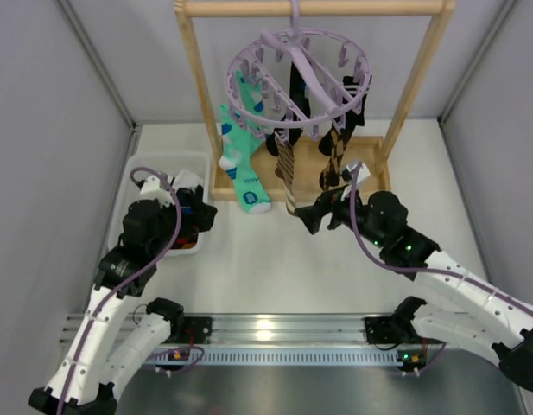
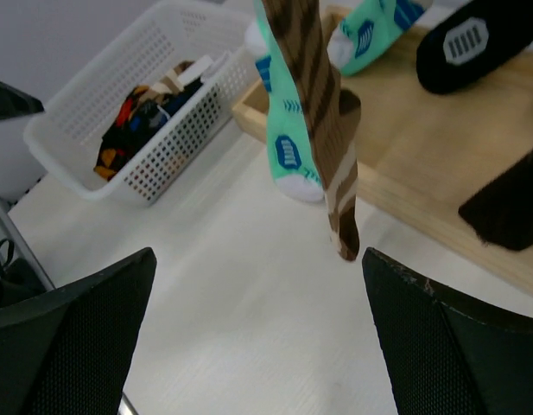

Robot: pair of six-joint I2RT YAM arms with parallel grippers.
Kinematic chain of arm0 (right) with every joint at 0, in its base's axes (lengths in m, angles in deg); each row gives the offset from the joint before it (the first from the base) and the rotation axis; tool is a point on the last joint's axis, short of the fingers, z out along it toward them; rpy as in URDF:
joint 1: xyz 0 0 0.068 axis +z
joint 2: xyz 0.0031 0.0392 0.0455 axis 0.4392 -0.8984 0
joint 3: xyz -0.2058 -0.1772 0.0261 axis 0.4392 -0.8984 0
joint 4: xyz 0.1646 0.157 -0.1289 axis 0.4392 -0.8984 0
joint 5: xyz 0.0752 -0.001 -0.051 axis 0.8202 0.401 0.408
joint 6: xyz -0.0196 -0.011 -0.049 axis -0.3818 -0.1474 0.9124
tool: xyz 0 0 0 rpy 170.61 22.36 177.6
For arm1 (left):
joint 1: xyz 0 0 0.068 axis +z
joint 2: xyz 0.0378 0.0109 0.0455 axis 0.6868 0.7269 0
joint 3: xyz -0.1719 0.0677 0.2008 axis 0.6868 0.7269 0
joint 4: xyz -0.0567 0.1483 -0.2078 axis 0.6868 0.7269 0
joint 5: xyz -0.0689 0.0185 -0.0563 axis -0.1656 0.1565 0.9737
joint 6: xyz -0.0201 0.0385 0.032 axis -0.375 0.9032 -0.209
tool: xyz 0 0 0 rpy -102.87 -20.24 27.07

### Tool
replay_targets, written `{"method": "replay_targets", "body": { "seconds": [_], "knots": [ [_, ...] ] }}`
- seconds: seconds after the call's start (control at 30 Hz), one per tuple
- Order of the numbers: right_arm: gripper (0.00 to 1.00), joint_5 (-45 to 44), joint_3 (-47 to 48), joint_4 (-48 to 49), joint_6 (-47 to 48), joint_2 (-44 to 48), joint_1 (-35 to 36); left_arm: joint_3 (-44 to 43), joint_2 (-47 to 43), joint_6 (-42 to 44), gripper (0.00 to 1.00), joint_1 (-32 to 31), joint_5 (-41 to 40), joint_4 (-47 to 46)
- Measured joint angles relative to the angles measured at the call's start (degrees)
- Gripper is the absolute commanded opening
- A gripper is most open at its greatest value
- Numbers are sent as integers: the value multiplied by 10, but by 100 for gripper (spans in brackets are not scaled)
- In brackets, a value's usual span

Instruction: Remove the socks clipped to the hanger

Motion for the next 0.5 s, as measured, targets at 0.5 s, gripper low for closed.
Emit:
{"method": "replay_targets", "body": {
  "seconds": [0.5],
  "knots": [
    [85,-92,69,108,109,-273,35,-115,151,-80,99,-179,-29,-57]
  ]
}}
